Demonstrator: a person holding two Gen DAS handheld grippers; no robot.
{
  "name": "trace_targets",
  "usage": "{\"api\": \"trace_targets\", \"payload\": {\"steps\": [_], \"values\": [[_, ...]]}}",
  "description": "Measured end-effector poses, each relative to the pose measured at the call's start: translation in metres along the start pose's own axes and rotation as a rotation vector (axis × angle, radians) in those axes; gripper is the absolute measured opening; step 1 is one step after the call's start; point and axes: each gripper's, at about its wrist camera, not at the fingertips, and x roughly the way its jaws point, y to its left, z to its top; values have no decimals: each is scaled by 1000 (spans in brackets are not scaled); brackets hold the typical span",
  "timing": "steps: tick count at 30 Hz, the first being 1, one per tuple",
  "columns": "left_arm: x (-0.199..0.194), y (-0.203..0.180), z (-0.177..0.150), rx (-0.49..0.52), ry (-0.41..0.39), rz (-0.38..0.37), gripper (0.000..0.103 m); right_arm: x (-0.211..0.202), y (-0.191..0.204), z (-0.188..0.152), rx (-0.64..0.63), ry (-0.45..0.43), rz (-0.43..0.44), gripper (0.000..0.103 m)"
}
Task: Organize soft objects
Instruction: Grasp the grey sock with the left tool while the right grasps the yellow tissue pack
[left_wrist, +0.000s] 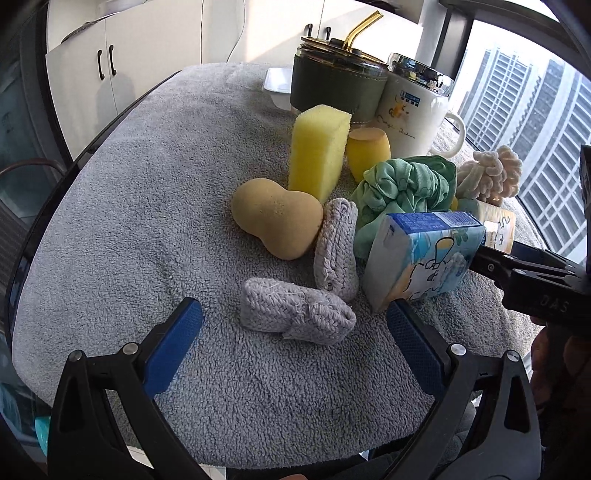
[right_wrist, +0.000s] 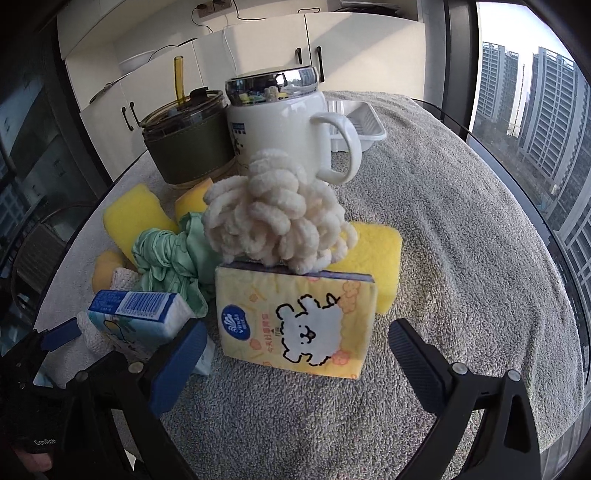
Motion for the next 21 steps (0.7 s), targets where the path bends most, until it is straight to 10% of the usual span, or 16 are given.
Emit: {"api": "trace_targets", "payload": {"steps": [3,21], "values": [[0,5,5,-11,-11,-21,90,1,0,-1,-8,-7,6,78],[-3,6,2,68,-16,-23,55,-8,-3,-10,-16,-30,56,76]]}}
